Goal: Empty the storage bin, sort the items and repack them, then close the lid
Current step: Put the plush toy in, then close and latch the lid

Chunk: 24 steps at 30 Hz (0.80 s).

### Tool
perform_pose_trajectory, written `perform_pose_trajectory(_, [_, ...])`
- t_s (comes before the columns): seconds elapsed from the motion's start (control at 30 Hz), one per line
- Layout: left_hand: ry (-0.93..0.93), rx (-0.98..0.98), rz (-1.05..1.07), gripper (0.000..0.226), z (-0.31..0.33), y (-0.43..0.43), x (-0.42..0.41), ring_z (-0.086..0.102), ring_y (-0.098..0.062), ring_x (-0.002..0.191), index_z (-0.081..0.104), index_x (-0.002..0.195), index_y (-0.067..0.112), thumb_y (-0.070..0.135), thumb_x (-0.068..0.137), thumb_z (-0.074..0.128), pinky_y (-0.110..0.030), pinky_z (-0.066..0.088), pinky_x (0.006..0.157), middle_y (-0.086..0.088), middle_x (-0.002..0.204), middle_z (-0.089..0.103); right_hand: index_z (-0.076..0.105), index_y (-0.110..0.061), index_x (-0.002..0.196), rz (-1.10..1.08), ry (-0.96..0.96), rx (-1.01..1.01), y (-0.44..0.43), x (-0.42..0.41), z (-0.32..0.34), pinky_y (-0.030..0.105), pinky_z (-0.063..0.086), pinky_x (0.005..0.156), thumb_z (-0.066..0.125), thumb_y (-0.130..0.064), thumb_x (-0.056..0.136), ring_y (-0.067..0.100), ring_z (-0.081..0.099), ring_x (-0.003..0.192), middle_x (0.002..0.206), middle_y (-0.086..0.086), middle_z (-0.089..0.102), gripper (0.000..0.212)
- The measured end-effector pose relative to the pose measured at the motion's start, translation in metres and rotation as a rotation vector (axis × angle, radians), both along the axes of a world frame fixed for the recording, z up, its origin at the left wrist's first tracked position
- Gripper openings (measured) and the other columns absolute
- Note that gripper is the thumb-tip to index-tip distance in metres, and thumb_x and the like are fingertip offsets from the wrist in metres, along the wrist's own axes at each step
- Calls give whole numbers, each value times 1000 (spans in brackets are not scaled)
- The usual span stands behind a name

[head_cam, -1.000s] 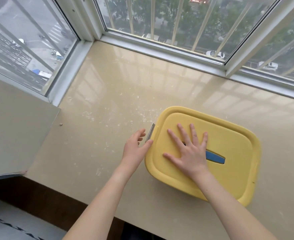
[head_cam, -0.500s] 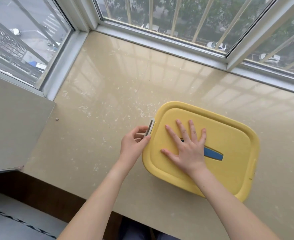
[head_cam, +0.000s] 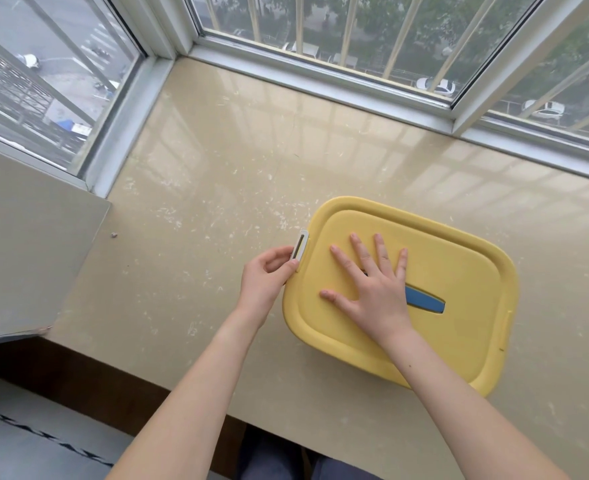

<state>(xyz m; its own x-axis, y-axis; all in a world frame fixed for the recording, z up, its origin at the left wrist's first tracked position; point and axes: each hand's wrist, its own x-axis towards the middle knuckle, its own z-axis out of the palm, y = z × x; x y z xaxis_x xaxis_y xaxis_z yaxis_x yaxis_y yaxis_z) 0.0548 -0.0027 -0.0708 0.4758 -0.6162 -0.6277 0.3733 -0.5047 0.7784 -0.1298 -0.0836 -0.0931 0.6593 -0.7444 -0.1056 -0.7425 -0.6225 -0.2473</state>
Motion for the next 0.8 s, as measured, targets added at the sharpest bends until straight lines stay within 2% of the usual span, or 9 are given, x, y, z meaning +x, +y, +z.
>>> perform_pose_trajectory(0.1, [24, -2, 26, 30, 0, 1, 0, 70, -15, 98, 69, 112, 12, 3, 83, 72, -31, 55, 90, -6, 102, 74, 36, -40, 147, 3, -5, 1, 0, 0, -1, 68, 4, 113, 39, -78, 82, 33, 13, 149, 159, -2, 28, 75])
perform_pose_trajectory(0.23, [24, -6, 52, 39, 1, 0, -2, 69, -10, 99, 68, 116, 6, 0, 78, 76, -17, 54, 80, -6, 104, 73, 35, -40, 147, 1, -7, -3, 0, -1, -2, 68, 5, 113, 39, -78, 82, 33, 12, 149, 159, -3, 27, 75])
perform_pose_trajectory(0.33, [-4, 2, 62, 40, 2, 0, -3, 70, -6, 95, 68, 116, 3, -1, 77, 77, -14, 52, 75, -7, 104, 73, 35, -41, 147, 4, -6, -12, 0, -1, -2, 68, 6, 113, 39, -78, 82, 33, 13, 149, 159, -2, 28, 75])
perform_pose_trajectory(0.5, [-23, 6, 93, 39, 3, -1, -8, 70, 1, 85, 67, 115, 1, -4, 77, 76, -11, 51, 71, -4, 98, 72, 35, -41, 147, 2, 2, -23, 0, -1, -4, 68, 6, 113, 38, -78, 82, 34, 14, 149, 159, -3, 28, 75])
perform_pose_trajectory(0.7, [-72, 22, 110, 42, 2, -1, -14, 71, -5, 91, 68, 115, 2, -3, 75, 78, -18, 55, 81, -8, 105, 73, 35, -42, 147, 0, -7, -26, 0, -1, -6, 69, 6, 112, 39, -78, 81, 34, 13, 149, 159, -3, 28, 75])
perform_pose_trajectory(0.8, [-132, 27, 97, 42, 3, -1, -19, 70, -2, 90, 68, 115, 3, -3, 75, 78, -14, 53, 79, -5, 104, 72, 34, -42, 147, -5, -10, -22, 0, -1, -6, 68, 5, 113, 38, -78, 81, 33, 12, 149, 159, -3, 27, 75])
